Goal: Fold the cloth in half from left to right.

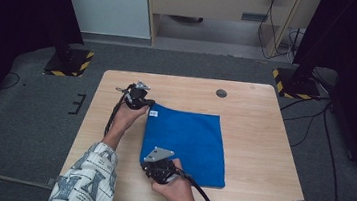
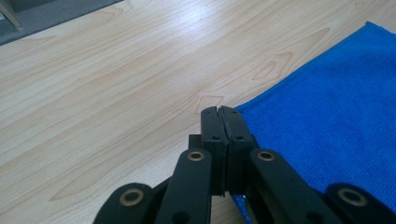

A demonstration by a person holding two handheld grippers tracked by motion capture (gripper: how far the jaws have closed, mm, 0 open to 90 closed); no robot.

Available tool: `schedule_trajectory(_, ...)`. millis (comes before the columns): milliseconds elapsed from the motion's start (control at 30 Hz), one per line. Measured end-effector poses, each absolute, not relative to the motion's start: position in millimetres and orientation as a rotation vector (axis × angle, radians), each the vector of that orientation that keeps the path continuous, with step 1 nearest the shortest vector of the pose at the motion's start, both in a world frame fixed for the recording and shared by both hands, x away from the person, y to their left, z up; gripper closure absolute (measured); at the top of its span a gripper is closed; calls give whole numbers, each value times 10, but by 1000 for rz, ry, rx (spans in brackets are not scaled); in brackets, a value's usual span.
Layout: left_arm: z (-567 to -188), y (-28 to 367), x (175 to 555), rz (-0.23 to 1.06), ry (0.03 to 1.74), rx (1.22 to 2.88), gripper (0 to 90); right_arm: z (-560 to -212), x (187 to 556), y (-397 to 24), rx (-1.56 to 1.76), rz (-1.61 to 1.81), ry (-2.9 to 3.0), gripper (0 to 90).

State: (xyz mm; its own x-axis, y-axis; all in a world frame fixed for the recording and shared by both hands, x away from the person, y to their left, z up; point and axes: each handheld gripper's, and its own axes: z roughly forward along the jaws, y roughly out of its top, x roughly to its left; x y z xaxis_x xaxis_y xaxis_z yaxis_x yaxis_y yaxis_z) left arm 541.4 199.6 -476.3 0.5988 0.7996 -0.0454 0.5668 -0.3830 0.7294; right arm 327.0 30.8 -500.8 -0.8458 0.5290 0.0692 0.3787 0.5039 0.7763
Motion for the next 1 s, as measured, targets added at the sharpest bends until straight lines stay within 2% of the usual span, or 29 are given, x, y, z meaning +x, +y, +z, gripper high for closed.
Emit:
schedule_trajectory(600, -4477, 2089, 5368, 425, 1077, 2083, 894, -4836, 3203, 432, 736, 1269, 2546, 874)
schedule_trajectory(1000, -4467, 2146, 5397, 413, 1089, 2089, 895, -4758, 3178, 501, 716, 1296, 2532, 878)
